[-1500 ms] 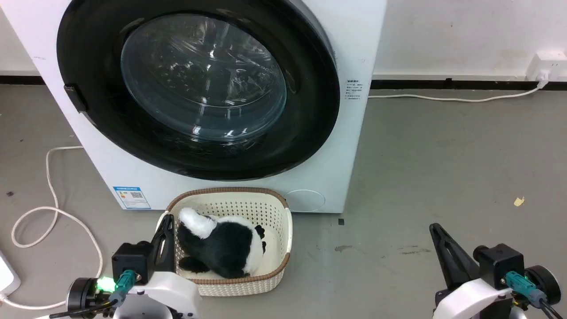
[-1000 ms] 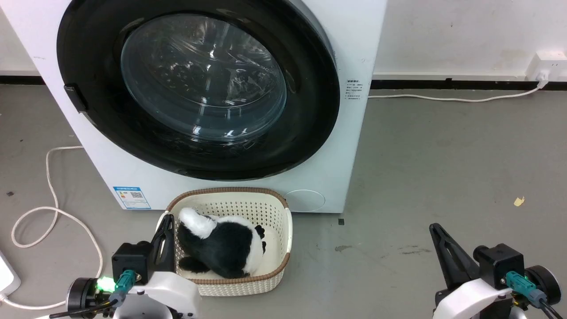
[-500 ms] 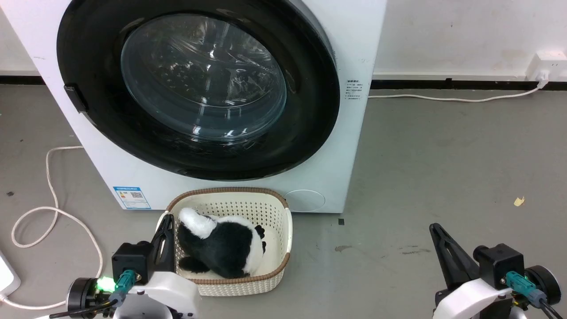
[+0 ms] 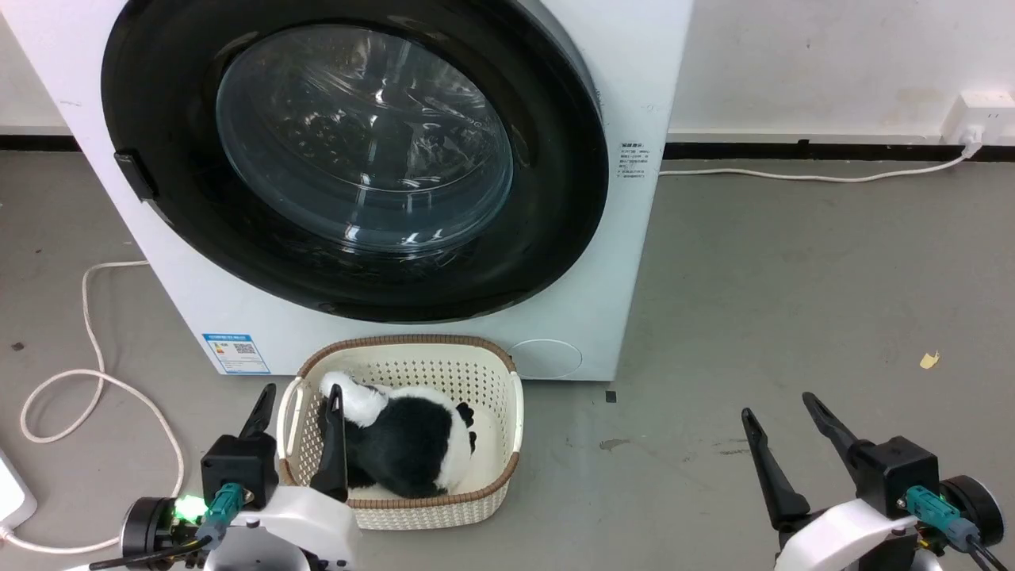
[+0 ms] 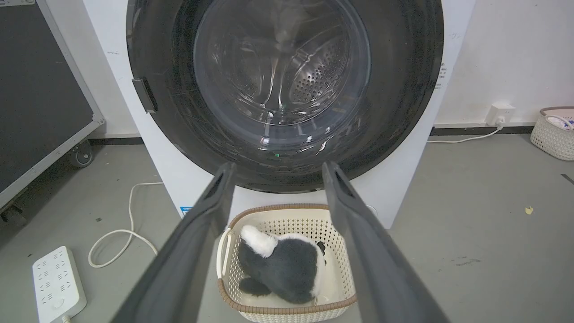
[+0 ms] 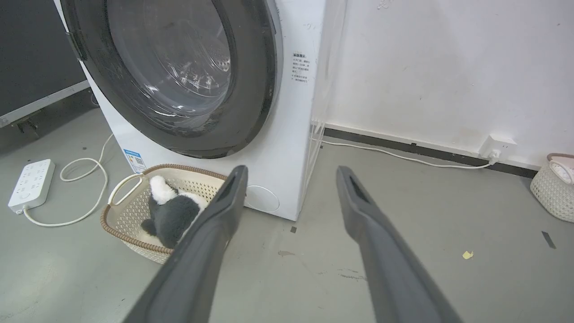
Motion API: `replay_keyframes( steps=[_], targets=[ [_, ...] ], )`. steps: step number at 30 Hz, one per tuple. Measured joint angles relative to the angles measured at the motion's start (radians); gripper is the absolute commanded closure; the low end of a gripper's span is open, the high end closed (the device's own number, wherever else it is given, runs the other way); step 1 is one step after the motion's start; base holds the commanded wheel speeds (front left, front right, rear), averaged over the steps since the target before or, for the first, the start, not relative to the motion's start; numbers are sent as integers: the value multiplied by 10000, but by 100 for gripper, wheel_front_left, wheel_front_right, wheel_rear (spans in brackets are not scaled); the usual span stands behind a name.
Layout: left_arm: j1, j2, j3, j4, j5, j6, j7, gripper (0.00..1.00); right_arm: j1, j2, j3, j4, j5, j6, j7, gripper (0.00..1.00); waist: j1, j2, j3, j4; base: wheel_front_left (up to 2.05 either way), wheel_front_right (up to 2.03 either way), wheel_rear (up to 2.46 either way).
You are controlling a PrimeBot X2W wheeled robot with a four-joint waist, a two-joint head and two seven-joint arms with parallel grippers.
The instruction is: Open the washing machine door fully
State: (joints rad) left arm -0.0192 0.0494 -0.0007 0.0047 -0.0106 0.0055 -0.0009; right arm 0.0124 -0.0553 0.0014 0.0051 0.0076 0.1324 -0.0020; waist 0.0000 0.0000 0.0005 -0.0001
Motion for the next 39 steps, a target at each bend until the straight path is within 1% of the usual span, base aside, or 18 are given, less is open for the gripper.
replay_keyframes(
  steps=[11,16,30,31,32,33,39],
  targets=[
    [-1,-2,-153,-2,-27,17,-196,0,1,-2,-10,-40,23,0,-194,0,0,0,149,41,0,0,0],
    [-12,-2,-211,-10,-52,92,-303,0,-4,-23,-29,-153,27,0,-307,0,0,0,321,91,0,0,0],
    [-334,-4,-539,-242,-297,284,-633,0,-865,-533,-92,-301,483,0,-527,0,1,0,1130,403,0,0,0],
    [-374,-4,-556,-253,-314,299,-642,0,-930,-575,-88,-313,550,0,-502,12,1,0,1177,427,0,0,0],
    [-421,-4,-570,-268,-349,313,-688,0,-1011,-619,-84,-320,604,0,-437,29,0,0,1229,451,0,0,0],
    [-462,-4,-587,-288,-370,314,-709,0,-1089,-667,-90,-334,658,0,-435,100,1,0,1280,474,0,0,0],
    [-514,-4,-746,-314,-451,405,-809,0,-1662,-830,-127,-360,1093,0,-267,100,1,0,1573,611,0,0,0]
  ],
)
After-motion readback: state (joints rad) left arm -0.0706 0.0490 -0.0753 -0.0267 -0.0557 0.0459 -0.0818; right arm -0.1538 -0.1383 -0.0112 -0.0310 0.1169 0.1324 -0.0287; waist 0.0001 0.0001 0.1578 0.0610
